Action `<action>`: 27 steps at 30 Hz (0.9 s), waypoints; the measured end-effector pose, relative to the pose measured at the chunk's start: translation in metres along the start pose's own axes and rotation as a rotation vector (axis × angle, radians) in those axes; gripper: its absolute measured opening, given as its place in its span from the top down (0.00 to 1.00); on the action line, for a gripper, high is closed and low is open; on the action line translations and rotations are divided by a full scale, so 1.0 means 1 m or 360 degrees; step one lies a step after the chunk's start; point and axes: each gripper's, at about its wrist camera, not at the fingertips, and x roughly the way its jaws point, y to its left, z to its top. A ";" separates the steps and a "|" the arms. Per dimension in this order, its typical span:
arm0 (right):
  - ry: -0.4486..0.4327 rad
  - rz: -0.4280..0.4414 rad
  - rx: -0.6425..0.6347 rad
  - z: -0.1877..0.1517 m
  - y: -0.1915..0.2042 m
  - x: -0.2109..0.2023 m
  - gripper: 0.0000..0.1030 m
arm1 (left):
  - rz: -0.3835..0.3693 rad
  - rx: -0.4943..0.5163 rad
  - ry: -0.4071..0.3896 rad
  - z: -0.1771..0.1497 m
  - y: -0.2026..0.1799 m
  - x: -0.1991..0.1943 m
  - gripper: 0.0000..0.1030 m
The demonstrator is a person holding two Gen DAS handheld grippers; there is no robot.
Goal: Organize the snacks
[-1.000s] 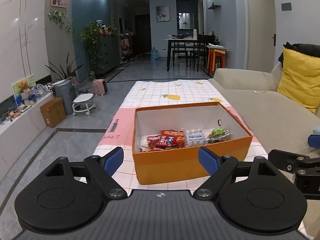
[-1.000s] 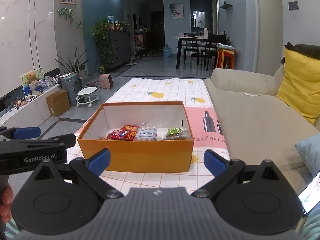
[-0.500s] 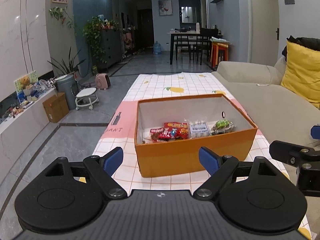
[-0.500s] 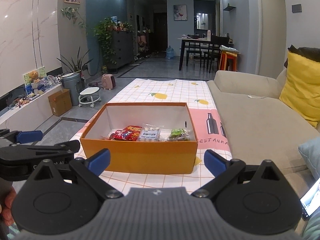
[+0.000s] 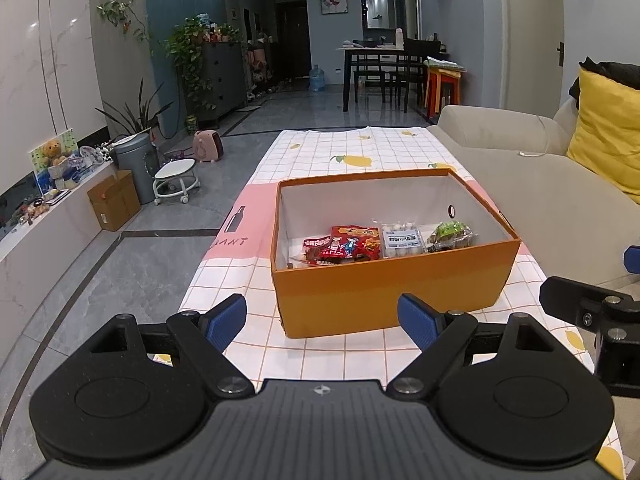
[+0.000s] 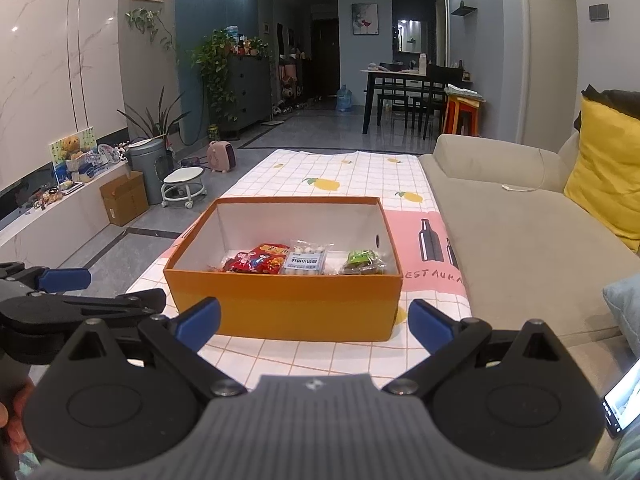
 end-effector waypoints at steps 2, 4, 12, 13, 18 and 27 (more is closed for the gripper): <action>0.0001 0.0002 -0.0004 0.000 0.000 0.001 0.06 | -0.0002 -0.0002 0.0004 0.000 0.001 0.001 0.03; 0.0001 0.0003 -0.0008 0.000 0.001 0.001 0.06 | 0.0001 -0.0004 0.0009 0.000 0.000 0.001 0.03; -0.0002 0.0003 -0.0009 -0.001 0.002 0.002 0.06 | -0.0001 -0.0009 0.0014 0.001 0.000 0.002 0.03; -0.0003 0.0003 -0.0011 -0.001 0.002 0.002 0.06 | -0.0005 -0.0011 0.0015 0.001 0.000 0.002 0.03; -0.0003 0.0005 -0.0023 -0.002 0.003 0.003 0.06 | -0.0004 -0.0010 0.0023 0.000 -0.002 0.003 0.03; -0.0001 0.0009 -0.0032 -0.003 0.004 0.004 0.06 | -0.0001 -0.0013 0.0024 0.000 -0.002 0.004 0.03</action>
